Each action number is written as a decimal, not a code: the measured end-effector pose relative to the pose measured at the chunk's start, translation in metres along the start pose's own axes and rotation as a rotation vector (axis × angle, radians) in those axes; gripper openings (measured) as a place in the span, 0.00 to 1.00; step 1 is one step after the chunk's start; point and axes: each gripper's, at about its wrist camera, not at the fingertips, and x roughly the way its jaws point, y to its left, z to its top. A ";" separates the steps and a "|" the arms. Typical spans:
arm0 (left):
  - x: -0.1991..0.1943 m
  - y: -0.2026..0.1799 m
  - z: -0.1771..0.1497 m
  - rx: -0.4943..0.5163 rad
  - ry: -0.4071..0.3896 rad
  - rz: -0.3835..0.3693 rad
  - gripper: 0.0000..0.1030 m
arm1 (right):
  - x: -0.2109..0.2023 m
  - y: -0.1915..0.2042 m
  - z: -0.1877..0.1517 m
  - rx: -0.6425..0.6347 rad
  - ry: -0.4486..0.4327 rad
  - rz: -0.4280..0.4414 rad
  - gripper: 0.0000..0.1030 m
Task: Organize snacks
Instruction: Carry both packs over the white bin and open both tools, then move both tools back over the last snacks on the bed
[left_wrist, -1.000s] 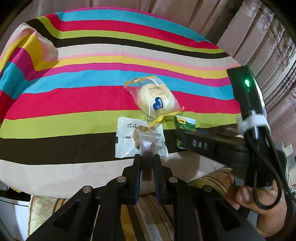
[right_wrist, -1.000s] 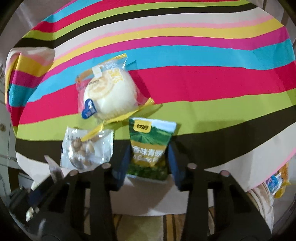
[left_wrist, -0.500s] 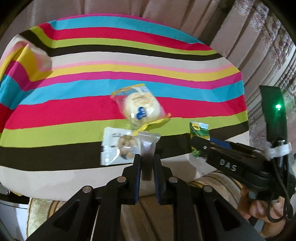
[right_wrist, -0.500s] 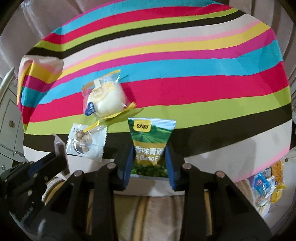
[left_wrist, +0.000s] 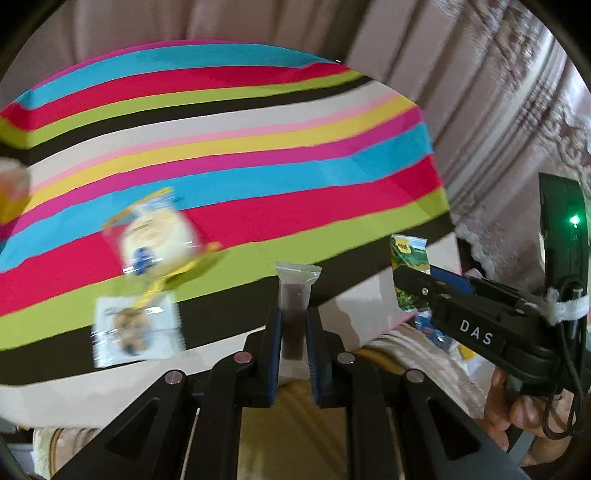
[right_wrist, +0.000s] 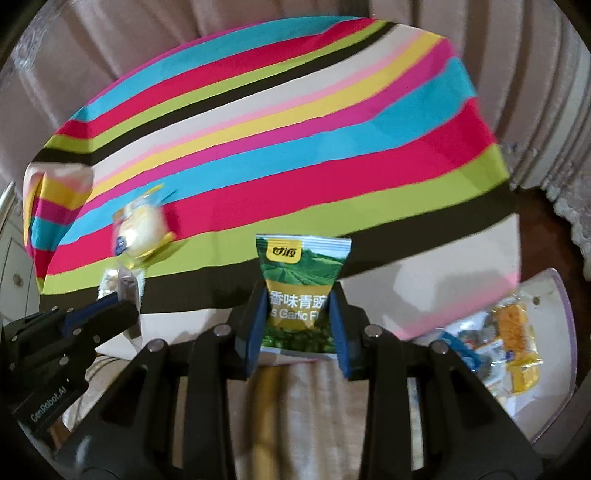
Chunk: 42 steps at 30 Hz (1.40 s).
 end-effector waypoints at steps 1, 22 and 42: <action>0.002 -0.006 0.001 0.010 0.005 -0.010 0.13 | -0.001 -0.009 0.000 0.015 -0.002 -0.005 0.35; 0.078 -0.163 0.001 0.212 0.216 -0.278 0.13 | -0.023 -0.207 -0.044 0.287 -0.004 -0.268 0.35; 0.061 -0.188 0.014 0.320 0.046 -0.232 0.48 | -0.040 -0.224 -0.041 0.358 -0.045 -0.321 0.73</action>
